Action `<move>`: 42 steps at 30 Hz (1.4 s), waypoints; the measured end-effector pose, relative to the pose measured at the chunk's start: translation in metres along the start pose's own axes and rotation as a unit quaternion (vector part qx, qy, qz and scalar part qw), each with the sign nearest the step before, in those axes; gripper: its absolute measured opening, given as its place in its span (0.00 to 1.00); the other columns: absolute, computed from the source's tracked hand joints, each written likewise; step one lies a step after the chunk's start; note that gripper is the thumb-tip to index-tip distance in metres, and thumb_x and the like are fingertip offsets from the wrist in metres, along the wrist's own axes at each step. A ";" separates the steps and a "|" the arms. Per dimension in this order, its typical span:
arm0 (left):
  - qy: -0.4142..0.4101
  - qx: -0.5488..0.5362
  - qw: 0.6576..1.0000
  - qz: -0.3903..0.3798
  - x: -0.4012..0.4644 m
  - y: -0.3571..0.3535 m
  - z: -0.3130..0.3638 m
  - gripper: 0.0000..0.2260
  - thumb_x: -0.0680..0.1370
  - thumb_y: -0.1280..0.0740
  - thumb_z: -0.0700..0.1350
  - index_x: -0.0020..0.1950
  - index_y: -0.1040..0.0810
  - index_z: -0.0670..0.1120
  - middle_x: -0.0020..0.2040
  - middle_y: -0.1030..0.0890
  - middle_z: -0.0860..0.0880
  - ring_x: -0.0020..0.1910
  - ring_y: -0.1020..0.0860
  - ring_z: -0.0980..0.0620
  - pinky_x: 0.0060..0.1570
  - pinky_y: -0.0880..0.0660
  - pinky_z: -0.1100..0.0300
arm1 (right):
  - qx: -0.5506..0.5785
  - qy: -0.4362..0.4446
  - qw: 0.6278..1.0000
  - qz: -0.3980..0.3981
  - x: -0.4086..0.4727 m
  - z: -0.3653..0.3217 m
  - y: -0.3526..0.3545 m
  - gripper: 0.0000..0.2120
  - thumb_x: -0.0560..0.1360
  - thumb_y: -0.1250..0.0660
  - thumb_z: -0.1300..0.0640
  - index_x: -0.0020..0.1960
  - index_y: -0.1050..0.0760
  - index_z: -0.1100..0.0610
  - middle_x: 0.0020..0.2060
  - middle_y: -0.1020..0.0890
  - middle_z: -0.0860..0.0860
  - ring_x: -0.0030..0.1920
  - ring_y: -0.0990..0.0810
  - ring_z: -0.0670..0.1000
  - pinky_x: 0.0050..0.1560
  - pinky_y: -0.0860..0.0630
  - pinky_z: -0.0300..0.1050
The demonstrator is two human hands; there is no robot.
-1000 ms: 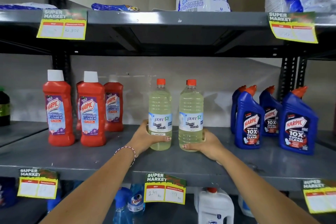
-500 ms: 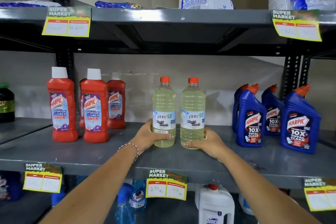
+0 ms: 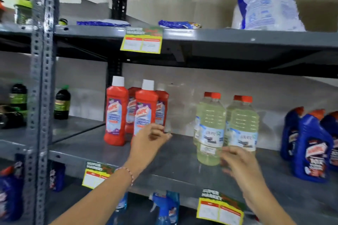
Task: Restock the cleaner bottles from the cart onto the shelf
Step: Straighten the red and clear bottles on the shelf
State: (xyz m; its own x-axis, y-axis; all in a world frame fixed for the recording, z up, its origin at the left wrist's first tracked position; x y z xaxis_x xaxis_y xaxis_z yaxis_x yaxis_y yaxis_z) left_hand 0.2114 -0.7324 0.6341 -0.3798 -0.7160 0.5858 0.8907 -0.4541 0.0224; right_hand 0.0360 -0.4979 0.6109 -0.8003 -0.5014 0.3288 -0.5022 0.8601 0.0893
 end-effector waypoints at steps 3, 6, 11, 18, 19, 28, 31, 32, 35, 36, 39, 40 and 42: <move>-0.048 0.006 0.987 0.155 0.013 0.101 0.000 0.18 0.68 0.23 0.37 0.53 0.26 0.44 0.43 0.21 0.52 0.37 0.22 0.64 0.39 0.25 0.72 | -0.100 -0.018 0.984 -0.146 -0.011 0.006 -0.089 0.10 0.70 0.23 0.53 0.50 0.17 0.54 0.45 0.13 0.50 0.47 0.16 0.47 0.44 0.23 0.32; 0.016 -0.003 0.992 0.125 0.055 0.153 -0.049 0.31 0.67 0.22 0.36 0.65 0.34 0.38 0.57 0.23 0.45 0.50 0.21 0.54 0.49 0.24 0.62 | -0.126 -0.040 0.966 -0.221 0.000 0.017 -0.155 0.22 0.67 0.21 0.51 0.59 0.22 0.54 0.55 0.16 0.51 0.54 0.17 0.46 0.50 0.24 0.34; 0.152 -0.067 0.985 -0.053 0.083 0.162 -0.132 0.18 0.76 0.31 0.36 0.66 0.26 0.35 0.63 0.20 0.36 0.50 0.19 0.48 0.43 0.20 0.68 | -0.060 -0.074 0.966 -0.240 0.026 0.023 -0.252 0.34 0.66 0.20 0.63 0.68 0.31 0.58 0.60 0.21 0.54 0.62 0.22 0.51 0.58 0.25 0.40; 0.144 -0.098 0.981 -0.089 0.091 0.135 -0.119 0.22 0.73 0.27 0.40 0.67 0.26 0.40 0.61 0.18 0.42 0.50 0.18 0.52 0.41 0.20 0.69 | -0.033 -0.033 0.978 -0.201 0.065 0.017 -0.268 0.27 0.67 0.24 0.70 0.65 0.24 0.65 0.50 0.14 0.51 0.48 0.16 0.48 0.53 0.19 0.40; 0.145 -0.094 0.980 -0.094 0.090 0.135 -0.121 0.22 0.73 0.27 0.41 0.66 0.26 0.40 0.61 0.18 0.43 0.51 0.18 0.52 0.44 0.20 0.68 | -0.034 -0.032 0.979 -0.197 0.065 0.019 -0.270 0.26 0.68 0.25 0.70 0.65 0.24 0.65 0.52 0.15 0.54 0.48 0.16 0.49 0.54 0.19 0.40; 0.162 -0.047 0.981 -0.096 0.091 0.142 -0.124 0.25 0.71 0.25 0.49 0.66 0.26 0.45 0.61 0.18 0.47 0.58 0.20 0.48 0.63 0.24 0.48 | -0.010 -0.050 0.976 -0.211 0.066 0.015 -0.274 0.26 0.73 0.29 0.70 0.70 0.30 0.64 0.63 0.20 0.59 0.59 0.21 0.54 0.62 0.26 0.46; 0.161 -0.043 0.983 -0.082 0.088 0.148 -0.124 0.25 0.72 0.25 0.49 0.66 0.26 0.46 0.61 0.19 0.48 0.58 0.20 0.48 0.62 0.24 0.50 | -0.035 -0.038 0.975 -0.217 0.067 0.013 -0.279 0.28 0.71 0.25 0.67 0.69 0.29 0.62 0.58 0.18 0.55 0.59 0.20 0.52 0.63 0.25 0.46; 0.166 -0.037 0.981 -0.097 0.086 0.136 -0.127 0.24 0.72 0.26 0.49 0.66 0.27 0.46 0.60 0.19 0.48 0.58 0.20 0.49 0.61 0.24 0.51 | -0.040 -0.039 0.975 -0.214 0.067 0.021 -0.273 0.30 0.70 0.24 0.65 0.69 0.28 0.60 0.59 0.18 0.54 0.60 0.20 0.52 0.64 0.25 0.47; 0.174 -0.030 0.978 -0.108 0.080 0.128 -0.135 0.24 0.72 0.26 0.49 0.66 0.27 0.46 0.61 0.19 0.48 0.58 0.20 0.49 0.61 0.24 0.51 | -0.070 -0.035 0.973 -0.217 0.066 0.035 -0.273 0.31 0.68 0.22 0.61 0.70 0.27 0.57 0.62 0.18 0.52 0.63 0.21 0.52 0.69 0.27 0.51; 0.175 -0.031 0.978 -0.106 0.080 0.130 -0.136 0.24 0.72 0.26 0.49 0.66 0.27 0.46 0.61 0.19 0.48 0.58 0.20 0.48 0.61 0.24 0.50 | -0.065 -0.039 0.973 -0.219 0.067 0.035 -0.274 0.31 0.69 0.22 0.61 0.70 0.27 0.57 0.63 0.18 0.52 0.64 0.21 0.53 0.70 0.28 0.51; 0.172 -0.030 0.979 -0.102 0.085 0.136 -0.134 0.25 0.72 0.26 0.50 0.66 0.26 0.47 0.61 0.19 0.48 0.58 0.20 0.49 0.63 0.24 0.49 | -0.026 -0.053 0.971 -0.233 0.069 0.030 -0.275 0.26 0.71 0.25 0.65 0.68 0.26 0.58 0.63 0.19 0.54 0.66 0.23 0.54 0.71 0.30 0.51; 0.170 -0.030 0.979 -0.104 0.086 0.137 -0.133 0.25 0.71 0.25 0.51 0.66 0.26 0.47 0.61 0.19 0.48 0.59 0.20 0.49 0.63 0.25 0.48 | -0.018 -0.057 0.969 -0.239 0.069 0.028 -0.275 0.25 0.72 0.26 0.66 0.67 0.26 0.58 0.62 0.19 0.54 0.66 0.23 0.54 0.70 0.30 0.50; 0.169 -0.030 0.979 -0.107 0.086 0.137 -0.132 0.25 0.71 0.26 0.51 0.66 0.27 0.47 0.62 0.19 0.48 0.59 0.20 0.49 0.64 0.25 0.47 | -0.007 -0.061 0.968 -0.245 0.069 0.028 -0.273 0.24 0.72 0.28 0.68 0.67 0.26 0.58 0.61 0.19 0.54 0.66 0.23 0.54 0.68 0.29 0.48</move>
State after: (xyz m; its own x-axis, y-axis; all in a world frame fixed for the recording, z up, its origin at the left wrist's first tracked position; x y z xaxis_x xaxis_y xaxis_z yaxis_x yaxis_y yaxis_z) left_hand 0.2676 -0.9263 0.5808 -0.6268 -0.7305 0.2711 0.7686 -0.6367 0.0617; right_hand 0.1090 -0.7703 0.5831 -0.5007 -0.8559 0.1297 -0.8272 0.5172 0.2196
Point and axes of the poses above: each hand's wrist, its own x-axis towards the middle knuckle, its own y-axis out of the back of the hand, z = x × y, the point moved 9 cm from there along x, towards the middle knuckle
